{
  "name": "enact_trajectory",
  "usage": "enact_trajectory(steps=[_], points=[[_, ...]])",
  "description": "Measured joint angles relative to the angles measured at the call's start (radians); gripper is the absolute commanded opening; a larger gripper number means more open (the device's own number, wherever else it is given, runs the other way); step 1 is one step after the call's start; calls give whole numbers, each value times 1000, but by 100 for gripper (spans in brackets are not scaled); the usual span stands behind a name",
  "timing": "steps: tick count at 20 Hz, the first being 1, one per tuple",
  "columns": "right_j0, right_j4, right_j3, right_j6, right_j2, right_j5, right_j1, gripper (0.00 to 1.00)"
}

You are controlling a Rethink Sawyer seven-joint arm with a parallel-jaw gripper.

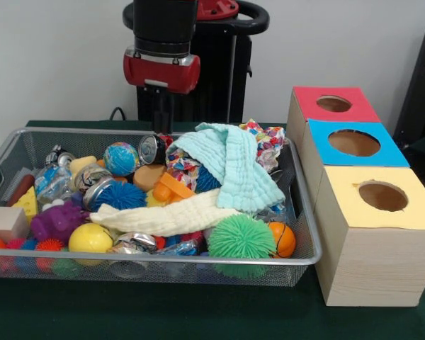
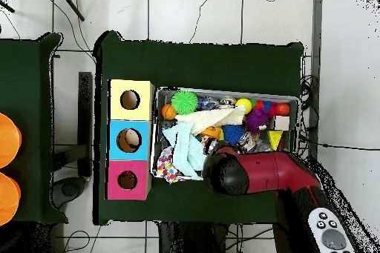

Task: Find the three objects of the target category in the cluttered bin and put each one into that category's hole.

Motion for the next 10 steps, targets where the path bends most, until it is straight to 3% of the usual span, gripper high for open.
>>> enact_trajectory(steps=[1,10], points=[[11,0,1,0,-18,-38,19,100],[21,1,-4,0,-34,-72,54,100]])
